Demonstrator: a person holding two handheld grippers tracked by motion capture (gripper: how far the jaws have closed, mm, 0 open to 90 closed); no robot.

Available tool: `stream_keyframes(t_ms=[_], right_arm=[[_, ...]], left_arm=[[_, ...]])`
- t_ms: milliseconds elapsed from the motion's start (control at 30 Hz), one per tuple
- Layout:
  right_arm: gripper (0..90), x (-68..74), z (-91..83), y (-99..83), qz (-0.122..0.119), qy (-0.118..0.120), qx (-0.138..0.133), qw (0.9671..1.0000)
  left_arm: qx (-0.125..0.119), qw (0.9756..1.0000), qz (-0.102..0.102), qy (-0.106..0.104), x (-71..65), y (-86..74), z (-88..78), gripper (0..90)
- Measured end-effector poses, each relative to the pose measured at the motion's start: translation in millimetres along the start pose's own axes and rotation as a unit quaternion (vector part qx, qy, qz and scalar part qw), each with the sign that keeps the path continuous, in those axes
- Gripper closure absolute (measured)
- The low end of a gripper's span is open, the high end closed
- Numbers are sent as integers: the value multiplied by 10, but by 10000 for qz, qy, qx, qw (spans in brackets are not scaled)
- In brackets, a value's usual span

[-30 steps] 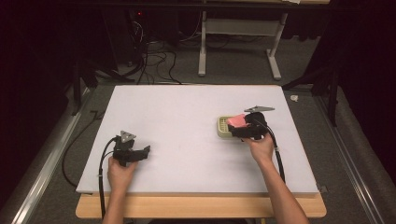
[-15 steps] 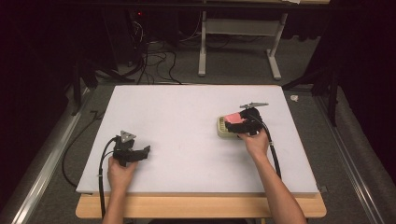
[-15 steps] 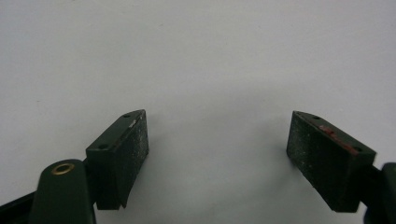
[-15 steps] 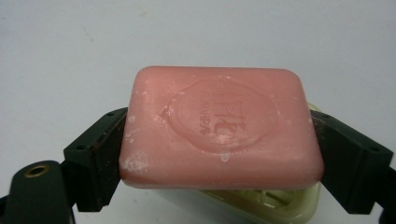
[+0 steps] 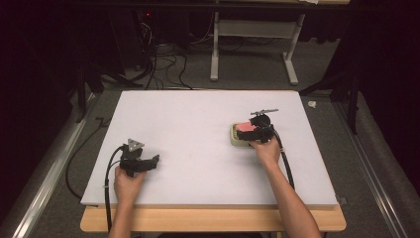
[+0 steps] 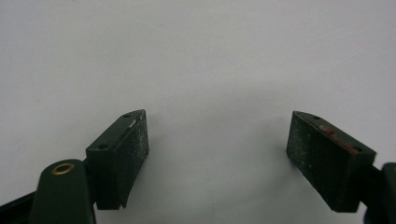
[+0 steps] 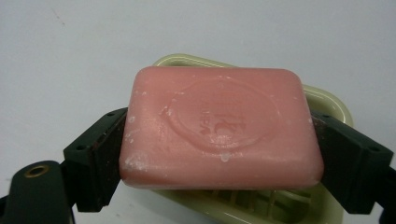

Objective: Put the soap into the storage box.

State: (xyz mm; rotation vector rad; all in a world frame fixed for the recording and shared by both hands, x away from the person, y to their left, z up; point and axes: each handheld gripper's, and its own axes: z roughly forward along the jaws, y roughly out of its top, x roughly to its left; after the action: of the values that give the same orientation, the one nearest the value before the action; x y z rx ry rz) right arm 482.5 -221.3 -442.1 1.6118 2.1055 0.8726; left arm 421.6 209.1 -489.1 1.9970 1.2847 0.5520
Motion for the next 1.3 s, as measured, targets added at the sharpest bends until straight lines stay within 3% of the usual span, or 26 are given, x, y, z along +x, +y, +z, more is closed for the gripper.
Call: stream_keyframes(t_ms=[367,567,833,1300], right_arm=[[135,12,43,-2,96,-35,89,9999],[141,45,-19,31,63,-116,-99,9999],[173,51,-82,31,-3,-8,-227,9997],[179,-9,-429,22,-222,-5,-733,9971]], left_arm=[[0,10000,-10,-9,4,0,0,215],[1,10000,-11,-11,5,0,1,215],[0,10000,-12,-10,4,0,0,215],[2,10000,-4,-1,1,0,0,215]])
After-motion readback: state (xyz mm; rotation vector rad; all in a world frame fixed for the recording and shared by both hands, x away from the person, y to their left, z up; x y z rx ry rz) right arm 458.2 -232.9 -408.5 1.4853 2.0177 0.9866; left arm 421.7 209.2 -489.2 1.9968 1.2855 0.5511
